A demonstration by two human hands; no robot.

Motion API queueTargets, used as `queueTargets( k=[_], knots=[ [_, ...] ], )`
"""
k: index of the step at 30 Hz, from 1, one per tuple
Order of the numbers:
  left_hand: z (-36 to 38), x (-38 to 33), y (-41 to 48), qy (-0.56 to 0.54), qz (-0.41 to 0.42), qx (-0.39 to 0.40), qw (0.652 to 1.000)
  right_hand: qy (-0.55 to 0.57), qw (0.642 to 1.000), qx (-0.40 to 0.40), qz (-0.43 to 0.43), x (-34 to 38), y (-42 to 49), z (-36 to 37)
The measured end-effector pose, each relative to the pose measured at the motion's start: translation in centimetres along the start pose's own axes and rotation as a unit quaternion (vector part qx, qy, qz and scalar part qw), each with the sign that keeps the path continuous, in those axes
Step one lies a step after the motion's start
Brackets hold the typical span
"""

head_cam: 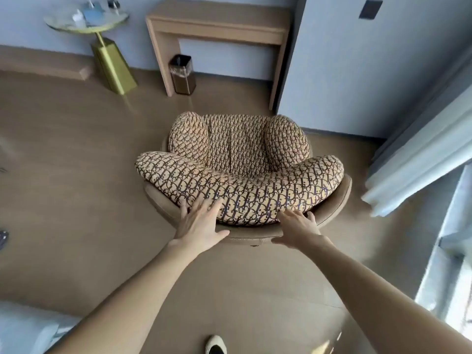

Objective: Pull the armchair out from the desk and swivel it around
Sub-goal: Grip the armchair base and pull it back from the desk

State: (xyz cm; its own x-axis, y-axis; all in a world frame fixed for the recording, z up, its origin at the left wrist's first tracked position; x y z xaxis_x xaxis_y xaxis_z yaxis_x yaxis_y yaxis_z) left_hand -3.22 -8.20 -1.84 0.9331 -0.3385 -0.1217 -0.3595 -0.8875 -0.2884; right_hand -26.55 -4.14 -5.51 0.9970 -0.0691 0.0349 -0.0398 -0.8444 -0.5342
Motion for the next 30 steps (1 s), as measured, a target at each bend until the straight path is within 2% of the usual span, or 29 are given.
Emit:
queueTargets(
  k=[3, 5, 10, 16, 18, 30],
  knots=[
    [4.4, -0.3, 1.6, 0.052, 0.03, 0.043, 0.997, -0.039, 0.999, 0.017, -0.016, -1.1, 2.5, 3.2],
    [7.0, -0.6, 2.3, 0.047, 0.036, 0.078, 0.995, -0.055, 0.998, 0.003, -0.037, -1.6, 3.7, 4.6],
    [9.6, -1.6, 4.3, 0.078, 0.036, 0.113, 0.99, -0.078, 0.991, -0.089, -0.062, -2.0, 5.1, 5.1],
    [9.3, -3.2, 5.6, 0.126, 0.123, 0.037, 0.984, -0.131, 0.957, -0.158, -0.206, -2.3, 5.2, 4.3],
    [9.4, -3.9, 5.8, 0.147, 0.157, 0.016, 0.976, -0.147, 0.949, -0.152, -0.233, -2.8, 5.7, 4.3],
    [8.1, -6.8, 9.4, 0.157, 0.165, -0.021, 0.973, -0.167, 0.932, -0.159, -0.279, -6.4, 9.2, 1.7]
  ],
)
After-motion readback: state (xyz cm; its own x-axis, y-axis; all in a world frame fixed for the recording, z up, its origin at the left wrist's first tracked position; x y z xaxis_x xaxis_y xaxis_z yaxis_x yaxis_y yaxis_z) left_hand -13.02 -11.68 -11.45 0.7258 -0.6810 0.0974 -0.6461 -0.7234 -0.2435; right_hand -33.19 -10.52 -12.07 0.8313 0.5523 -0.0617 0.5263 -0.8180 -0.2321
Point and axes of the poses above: each hand's wrist, its own y-axis towards the middle knuckle, its own z-axis out of the palm, x = y × z, the point moved 9 cm from there along y, towards the middle knuckle, and after that the axes turned 5 degrees about x, right-handed, at the moved point
